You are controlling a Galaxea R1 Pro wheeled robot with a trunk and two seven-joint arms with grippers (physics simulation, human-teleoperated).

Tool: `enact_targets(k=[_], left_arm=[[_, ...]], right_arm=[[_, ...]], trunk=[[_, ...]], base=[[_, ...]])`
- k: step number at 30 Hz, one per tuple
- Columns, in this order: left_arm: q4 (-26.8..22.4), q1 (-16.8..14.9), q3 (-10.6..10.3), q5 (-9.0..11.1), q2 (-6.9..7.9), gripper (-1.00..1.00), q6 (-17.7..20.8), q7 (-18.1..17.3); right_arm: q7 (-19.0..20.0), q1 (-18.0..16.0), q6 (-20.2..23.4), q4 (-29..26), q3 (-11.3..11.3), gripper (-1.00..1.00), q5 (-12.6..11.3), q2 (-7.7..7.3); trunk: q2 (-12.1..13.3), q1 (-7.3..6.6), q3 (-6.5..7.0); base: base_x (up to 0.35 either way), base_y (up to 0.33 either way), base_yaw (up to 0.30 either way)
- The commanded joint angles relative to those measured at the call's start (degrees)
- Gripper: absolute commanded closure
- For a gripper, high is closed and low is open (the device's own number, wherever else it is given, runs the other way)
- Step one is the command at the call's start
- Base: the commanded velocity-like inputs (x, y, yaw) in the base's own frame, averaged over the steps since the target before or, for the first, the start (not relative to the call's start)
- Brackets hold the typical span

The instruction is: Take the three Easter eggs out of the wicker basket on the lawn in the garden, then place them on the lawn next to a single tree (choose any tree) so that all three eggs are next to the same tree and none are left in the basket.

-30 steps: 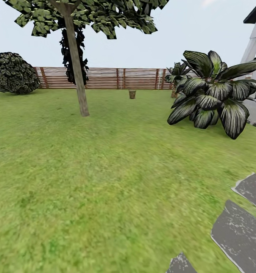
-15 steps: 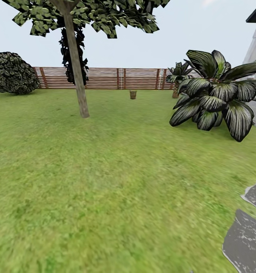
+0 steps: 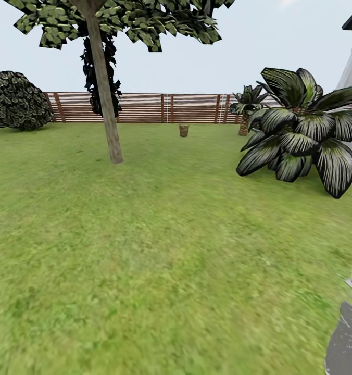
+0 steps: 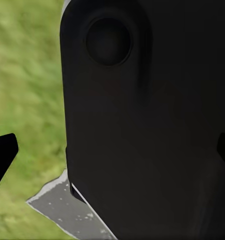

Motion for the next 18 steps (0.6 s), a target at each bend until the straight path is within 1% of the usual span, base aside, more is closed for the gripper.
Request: enact_targets(k=[1, 18], left_arm=[[0.0, 0.0, 0.0, 0.1, 0.00, -1.00, -0.1, 0.0], [0.0, 0.0, 0.0, 0.1, 0.00, -1.00, -0.1, 0.0]], right_arm=[[0.0, 0.0, -0.2, 0.0, 0.1, -1.00, 0.2, -0.01], [0.0, 0.0, -0.2, 0.0, 0.1, -1.00, 0.2, -0.01]], trunk=[[0.0, 0.03, -0.05], [0.0, 0.03, -0.05]], base=[[0.303, 0.099, 0.000], [0.303, 0.099, 0.000]])
